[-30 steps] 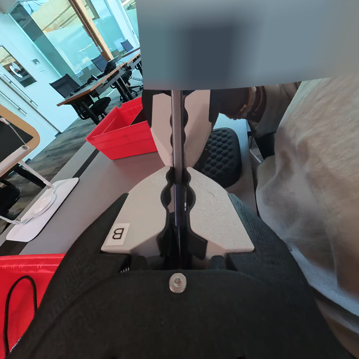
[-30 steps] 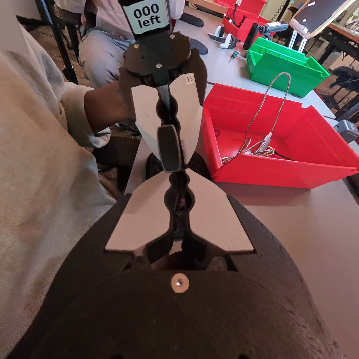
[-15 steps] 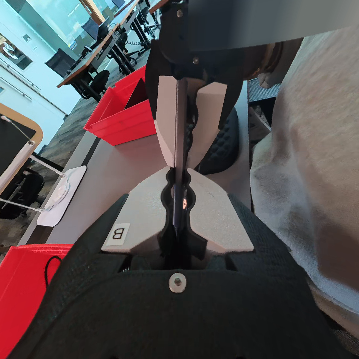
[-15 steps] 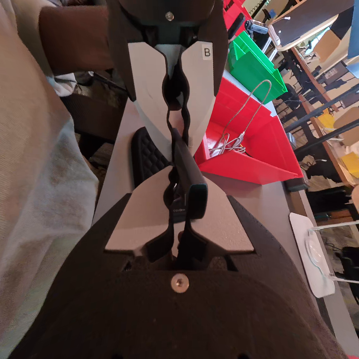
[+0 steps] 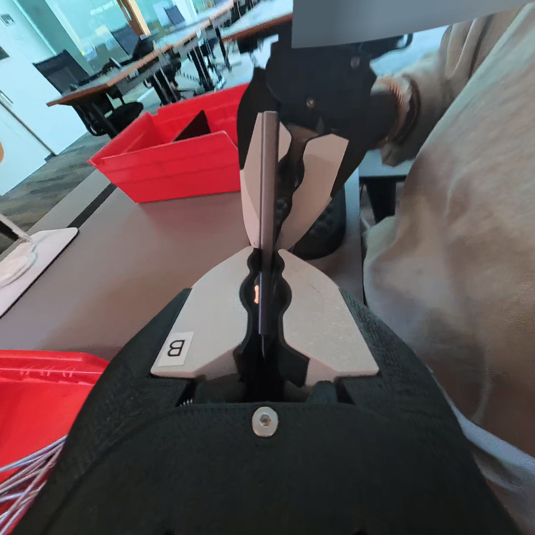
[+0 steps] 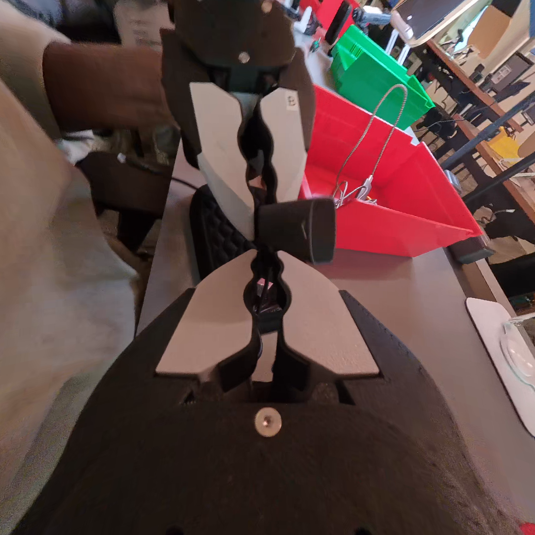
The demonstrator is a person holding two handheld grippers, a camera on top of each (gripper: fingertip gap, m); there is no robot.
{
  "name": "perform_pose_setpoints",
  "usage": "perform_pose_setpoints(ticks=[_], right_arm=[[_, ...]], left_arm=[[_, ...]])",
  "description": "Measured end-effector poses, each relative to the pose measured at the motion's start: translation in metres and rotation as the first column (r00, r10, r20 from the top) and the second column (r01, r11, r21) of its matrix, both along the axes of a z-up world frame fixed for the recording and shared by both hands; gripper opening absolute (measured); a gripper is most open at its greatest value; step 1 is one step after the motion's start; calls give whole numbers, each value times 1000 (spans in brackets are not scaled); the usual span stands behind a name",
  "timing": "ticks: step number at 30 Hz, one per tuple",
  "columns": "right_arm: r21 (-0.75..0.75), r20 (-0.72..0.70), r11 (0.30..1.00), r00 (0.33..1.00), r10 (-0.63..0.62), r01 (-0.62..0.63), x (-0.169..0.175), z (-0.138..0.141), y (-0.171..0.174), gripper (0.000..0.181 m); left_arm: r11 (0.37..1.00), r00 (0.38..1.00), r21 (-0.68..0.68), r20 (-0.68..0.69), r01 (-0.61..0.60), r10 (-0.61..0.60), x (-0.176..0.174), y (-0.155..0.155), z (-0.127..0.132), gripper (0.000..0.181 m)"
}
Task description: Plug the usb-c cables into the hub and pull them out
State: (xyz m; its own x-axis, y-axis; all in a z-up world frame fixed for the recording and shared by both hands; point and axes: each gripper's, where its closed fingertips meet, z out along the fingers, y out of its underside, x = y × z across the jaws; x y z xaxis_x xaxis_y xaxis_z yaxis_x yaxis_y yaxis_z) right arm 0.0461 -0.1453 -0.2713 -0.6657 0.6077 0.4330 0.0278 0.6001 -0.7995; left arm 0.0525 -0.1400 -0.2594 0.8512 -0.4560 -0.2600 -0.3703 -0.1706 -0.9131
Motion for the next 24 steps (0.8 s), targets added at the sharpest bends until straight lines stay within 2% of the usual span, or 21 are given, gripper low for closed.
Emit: perform_pose_setpoints(ticks=[1,3,8,10,12,14,16,17,18,19,20,21,22,23,24], right_arm=[[-24,-6,1000,1000,-10,10,-3,2,2,15],[-51,16,999,1000,12,-11,-5,0,0,15],[39,83,999,996,27,-31,-7,-17,-2,4],[51,121,998,992,39,-46,-5,-24,-1,4],[67,112,997,993,31,-38,-6,-31,1,6],[87,55,995,998,38,-42,-3,-32,-1,6],[114,-42,993,999,25,-20,-1,-25,-5,4],[189,-50,981,998,-27,36,-5,-31,4,3],[379,-29,909,984,-175,173,-13,-64,47,11],[326,-51,924,980,-193,199,-14,-70,63,5],[140,-25,976,986,-164,166,-10,-51,52,5],[42,-91,989,987,-136,140,-10,-20,39,5],[39,-147,990,981,-126,133,-14,-2,33,5],[45,-139,991,983,-117,124,-17,1,32,4],[35,-128,993,986,-104,110,-18,0,32,4]], left_arm=[[1000,999,10,37,9,-10,-1,0,1,7],[1000,997,-1,75,15,-15,-1,3,-2,7],[999,998,-1,52,32,-32,4,4,1,7],[999,1000,-31,-4,18,-19,6,4,-6,7],[998,991,-59,-129,-37,29,6,6,-11,7],[995,965,-75,-257,-70,49,11,3,-13,7],[994,959,-73,-277,-87,63,14,-5,-5,6],[993,954,-60,-287,-106,84,10,-10,0,6],[984,966,124,-211,-126,150,4,-21,38,0],[938,985,310,-27,-155,171,-6,-52,98,0],[889,968,404,-32,-215,249,-22,-71,123,0],[922,939,294,-155,-252,306,-30,-57,98,0],[968,962,164,-168,-190,217,-16,-37,71,0],[980,972,143,-169,-137,161,-6,-23,61,0],[975,960,165,-213,-149,182,-9,-14,59,0]])
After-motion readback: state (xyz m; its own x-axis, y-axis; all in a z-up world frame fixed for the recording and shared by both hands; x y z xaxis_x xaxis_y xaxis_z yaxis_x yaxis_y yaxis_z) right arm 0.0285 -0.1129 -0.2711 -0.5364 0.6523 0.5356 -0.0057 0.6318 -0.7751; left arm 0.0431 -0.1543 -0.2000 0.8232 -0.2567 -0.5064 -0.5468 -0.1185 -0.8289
